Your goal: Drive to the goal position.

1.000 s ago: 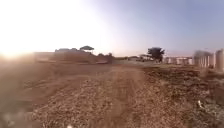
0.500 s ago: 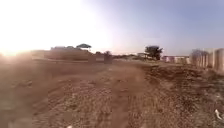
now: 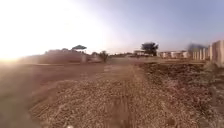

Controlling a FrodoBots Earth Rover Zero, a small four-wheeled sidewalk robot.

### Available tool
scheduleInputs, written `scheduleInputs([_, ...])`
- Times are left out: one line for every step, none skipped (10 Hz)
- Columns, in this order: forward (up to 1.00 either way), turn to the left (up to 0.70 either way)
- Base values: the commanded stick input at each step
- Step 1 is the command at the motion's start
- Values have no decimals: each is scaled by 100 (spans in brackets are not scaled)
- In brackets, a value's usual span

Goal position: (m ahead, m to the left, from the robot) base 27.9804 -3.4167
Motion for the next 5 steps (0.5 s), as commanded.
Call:
scheduleInputs([70,0])
scheduleInputs([70,-18])
scheduleInputs([70,-28])
scheduleInputs([70,0])
scheduleInputs([70,0])
